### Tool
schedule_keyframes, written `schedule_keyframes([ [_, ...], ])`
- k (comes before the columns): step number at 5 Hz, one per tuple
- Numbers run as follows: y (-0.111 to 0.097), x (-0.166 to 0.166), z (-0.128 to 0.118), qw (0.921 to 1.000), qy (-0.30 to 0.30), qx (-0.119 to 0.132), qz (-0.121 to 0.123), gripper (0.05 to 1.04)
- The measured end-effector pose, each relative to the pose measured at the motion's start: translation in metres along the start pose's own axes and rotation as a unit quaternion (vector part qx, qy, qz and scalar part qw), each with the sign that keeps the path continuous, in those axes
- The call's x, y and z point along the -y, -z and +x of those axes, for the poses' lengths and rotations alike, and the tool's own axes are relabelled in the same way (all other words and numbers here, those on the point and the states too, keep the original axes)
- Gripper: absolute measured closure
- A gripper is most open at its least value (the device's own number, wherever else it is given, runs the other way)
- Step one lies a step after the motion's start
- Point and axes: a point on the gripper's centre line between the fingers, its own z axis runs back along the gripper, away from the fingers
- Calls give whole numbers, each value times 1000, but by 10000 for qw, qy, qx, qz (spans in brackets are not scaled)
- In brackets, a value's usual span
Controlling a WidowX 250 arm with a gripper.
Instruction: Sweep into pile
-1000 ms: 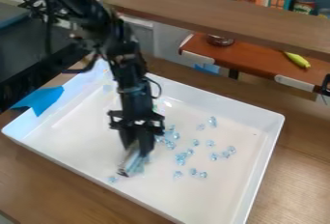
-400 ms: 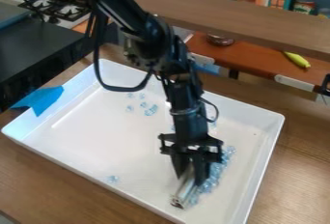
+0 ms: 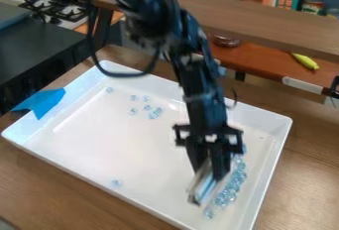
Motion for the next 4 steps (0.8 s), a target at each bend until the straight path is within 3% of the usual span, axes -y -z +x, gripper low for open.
schedule_keyframes([
  [2, -72, -71, -16, 9990, -345, 195, -207, 701],
  [3, -104, -109, -12, 9982, -457, 390, -13, 701],
  [4, -108, -163, -8, 9953, -863, 425, 122, 701],
])
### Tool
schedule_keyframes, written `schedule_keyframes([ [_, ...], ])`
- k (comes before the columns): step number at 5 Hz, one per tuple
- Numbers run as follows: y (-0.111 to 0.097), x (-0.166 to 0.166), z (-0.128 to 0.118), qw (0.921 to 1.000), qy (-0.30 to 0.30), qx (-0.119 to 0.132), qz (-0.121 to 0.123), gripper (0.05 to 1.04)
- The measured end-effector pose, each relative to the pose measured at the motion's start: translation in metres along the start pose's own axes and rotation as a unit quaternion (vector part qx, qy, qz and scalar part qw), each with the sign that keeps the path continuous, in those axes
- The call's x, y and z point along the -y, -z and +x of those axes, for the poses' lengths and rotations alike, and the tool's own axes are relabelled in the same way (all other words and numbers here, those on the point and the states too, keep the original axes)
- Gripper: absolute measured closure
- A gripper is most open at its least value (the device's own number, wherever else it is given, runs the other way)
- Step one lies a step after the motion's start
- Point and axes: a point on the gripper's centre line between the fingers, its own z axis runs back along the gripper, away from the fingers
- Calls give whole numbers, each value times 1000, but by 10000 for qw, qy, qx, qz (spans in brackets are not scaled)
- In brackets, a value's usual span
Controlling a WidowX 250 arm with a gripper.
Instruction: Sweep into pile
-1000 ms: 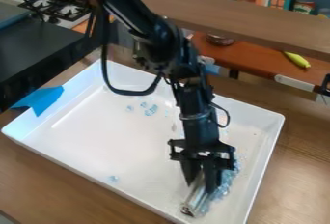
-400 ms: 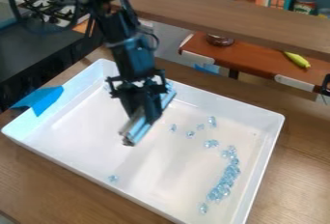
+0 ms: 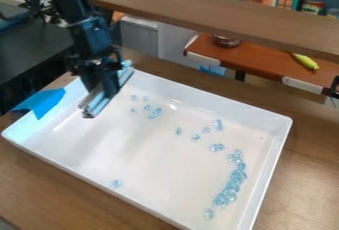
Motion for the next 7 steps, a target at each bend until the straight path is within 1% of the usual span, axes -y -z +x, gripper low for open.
schedule_keyframes([
  [1, 3, -21, 12, 9997, -50, 27, 228, 701],
  [2, -1, -39, 17, 9988, -197, 198, 411, 701],
  [3, 7, -55, 26, 9975, -358, 209, 567, 701],
  [4, 3, -64, 42, 9952, -524, 359, 741, 701],
  [5, 8, -74, 51, 9927, -721, 353, 897, 701],
  [6, 12, -79, 54, 9909, -805, 310, 1033, 701],
  [7, 23, -80, 59, 9877, -851, 260, 1287, 701],
])
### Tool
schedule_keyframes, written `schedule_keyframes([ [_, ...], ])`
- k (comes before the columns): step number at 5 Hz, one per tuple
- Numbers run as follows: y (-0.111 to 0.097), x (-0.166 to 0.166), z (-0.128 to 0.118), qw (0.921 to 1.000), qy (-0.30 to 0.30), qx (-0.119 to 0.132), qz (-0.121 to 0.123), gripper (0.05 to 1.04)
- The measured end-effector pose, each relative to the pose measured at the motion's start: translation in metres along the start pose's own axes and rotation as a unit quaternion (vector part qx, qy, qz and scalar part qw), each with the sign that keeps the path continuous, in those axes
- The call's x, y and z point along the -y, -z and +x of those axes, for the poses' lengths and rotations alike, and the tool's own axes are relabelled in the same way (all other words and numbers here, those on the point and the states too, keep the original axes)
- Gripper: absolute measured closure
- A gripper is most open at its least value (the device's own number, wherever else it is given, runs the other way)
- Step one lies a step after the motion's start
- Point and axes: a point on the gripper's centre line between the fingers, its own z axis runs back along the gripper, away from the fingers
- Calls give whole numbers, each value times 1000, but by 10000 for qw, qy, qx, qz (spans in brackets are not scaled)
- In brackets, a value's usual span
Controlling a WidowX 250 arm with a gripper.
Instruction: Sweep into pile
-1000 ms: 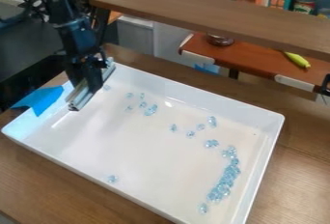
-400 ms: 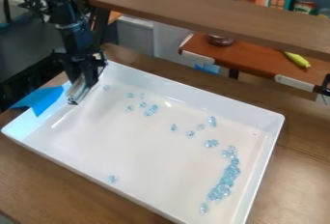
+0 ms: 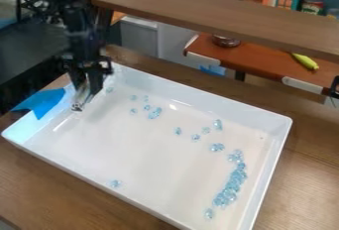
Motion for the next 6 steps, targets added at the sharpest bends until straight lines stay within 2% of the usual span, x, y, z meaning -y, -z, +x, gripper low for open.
schedule_keyframes([
  [2, 21, 2, 0, 9991, -183, -183, 327, 701],
  [3, 22, 5, 3, 9988, -183, -173, 429, 701],
  [5, 28, 22, 2, 9981, -12, -490, 373, 701],
  [6, 34, 49, -12, 9962, 158, -819, 253, 701],
])
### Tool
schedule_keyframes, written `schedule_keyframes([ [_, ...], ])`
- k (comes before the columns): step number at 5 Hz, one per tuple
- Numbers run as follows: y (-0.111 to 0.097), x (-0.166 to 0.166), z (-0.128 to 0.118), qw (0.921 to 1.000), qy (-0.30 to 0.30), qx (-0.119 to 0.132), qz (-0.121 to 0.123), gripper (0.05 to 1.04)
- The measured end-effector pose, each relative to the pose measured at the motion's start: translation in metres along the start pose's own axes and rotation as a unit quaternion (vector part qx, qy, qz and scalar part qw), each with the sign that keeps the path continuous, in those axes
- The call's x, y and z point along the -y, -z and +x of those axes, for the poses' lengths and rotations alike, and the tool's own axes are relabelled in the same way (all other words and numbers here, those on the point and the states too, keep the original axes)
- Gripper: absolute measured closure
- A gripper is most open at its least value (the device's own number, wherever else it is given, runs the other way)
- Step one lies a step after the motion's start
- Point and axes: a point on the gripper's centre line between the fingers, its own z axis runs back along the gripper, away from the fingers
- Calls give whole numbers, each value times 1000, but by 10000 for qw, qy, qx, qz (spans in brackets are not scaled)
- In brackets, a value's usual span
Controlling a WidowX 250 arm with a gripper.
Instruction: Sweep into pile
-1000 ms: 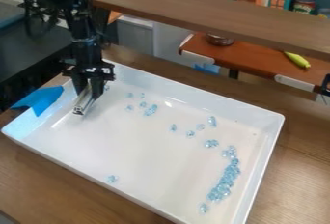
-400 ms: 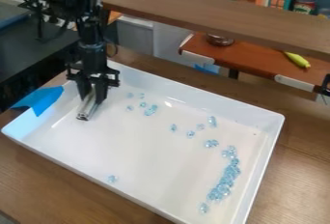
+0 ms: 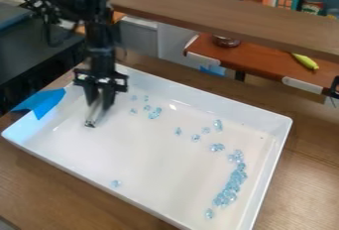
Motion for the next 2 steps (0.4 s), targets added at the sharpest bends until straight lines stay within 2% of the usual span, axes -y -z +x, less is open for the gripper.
schedule_keyframes([
  [1, 4, 43, -11, 9990, 363, -247, -100, 701],
  [2, 7, 66, -17, 9983, 454, -348, -65, 701],
])
